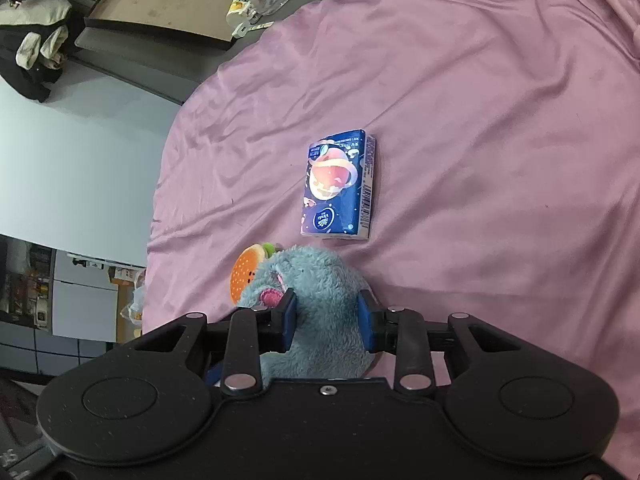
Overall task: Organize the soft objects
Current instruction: 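Grasp the grey fluffy plush with both grippers, then carry the grey plush over the cardboard box and release it inside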
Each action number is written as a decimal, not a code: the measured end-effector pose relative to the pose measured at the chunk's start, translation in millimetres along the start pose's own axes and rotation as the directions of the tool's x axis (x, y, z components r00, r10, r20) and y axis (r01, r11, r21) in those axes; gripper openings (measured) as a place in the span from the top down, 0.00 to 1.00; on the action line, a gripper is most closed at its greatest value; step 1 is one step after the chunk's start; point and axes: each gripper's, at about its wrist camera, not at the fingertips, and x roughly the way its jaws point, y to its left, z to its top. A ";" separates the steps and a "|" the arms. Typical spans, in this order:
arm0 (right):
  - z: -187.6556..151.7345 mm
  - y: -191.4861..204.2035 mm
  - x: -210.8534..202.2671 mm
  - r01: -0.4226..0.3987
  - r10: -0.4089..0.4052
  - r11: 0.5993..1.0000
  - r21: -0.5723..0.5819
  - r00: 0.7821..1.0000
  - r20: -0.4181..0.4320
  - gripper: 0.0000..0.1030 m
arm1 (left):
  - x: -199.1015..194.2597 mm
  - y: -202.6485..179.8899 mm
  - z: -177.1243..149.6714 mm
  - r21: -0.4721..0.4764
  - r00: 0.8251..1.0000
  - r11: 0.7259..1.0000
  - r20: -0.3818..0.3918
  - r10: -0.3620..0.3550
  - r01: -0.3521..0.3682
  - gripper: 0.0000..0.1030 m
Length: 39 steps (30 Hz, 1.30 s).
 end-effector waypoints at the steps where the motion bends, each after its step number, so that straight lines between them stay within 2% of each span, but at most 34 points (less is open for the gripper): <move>1: -0.1 -0.9 0.1 -0.002 0.002 1.000 0.003 1.000 -0.001 0.70 | 3.6 0.7 -0.5 -0.011 1.000 1.000 -0.011 -0.004 0.004 0.45; 3: -1.8 -0.9 0.5 -0.003 0.003 1.000 0.000 1.000 -0.003 0.70 | 10.6 1.8 -2.4 -0.039 0.999 0.999 -0.031 -0.008 0.007 0.52; 5: -4.2 0.4 -0.1 0.001 -0.001 1.000 -0.013 1.000 0.001 0.71 | 16.9 4.3 -4.1 -0.076 0.998 0.997 -0.047 -0.035 0.031 0.64; 8: -7.7 1.3 -3.3 -0.001 0.002 1.000 -0.026 1.000 0.015 0.72 | 21.0 5.0 -6.2 -0.109 0.997 0.993 -0.053 -0.056 0.050 0.73; 13: -15.5 4.2 -10.9 -0.015 0.016 0.999 -0.038 1.000 0.021 0.73 | 12.1 4.7 -9.2 -0.106 0.996 0.992 -0.047 -0.071 0.066 0.75; 19: -37.3 28.5 -29.8 -0.014 0.022 0.991 -0.133 0.998 0.064 0.73 | -8.2 9.3 -13.2 -0.088 0.996 0.993 -0.028 -0.082 0.079 0.75; 32: -86.3 78.4 -57.6 -0.099 0.129 0.963 -0.251 0.986 0.104 0.74 | -81.9 40.9 -14.5 -0.094 0.994 0.992 0.073 -0.083 0.090 0.75; 39: -108.0 110.8 -62.6 -0.152 0.183 0.944 -0.293 0.980 0.082 0.74 | -118.2 66.7 -15.2 -0.092 0.989 0.991 0.114 -0.089 0.100 0.75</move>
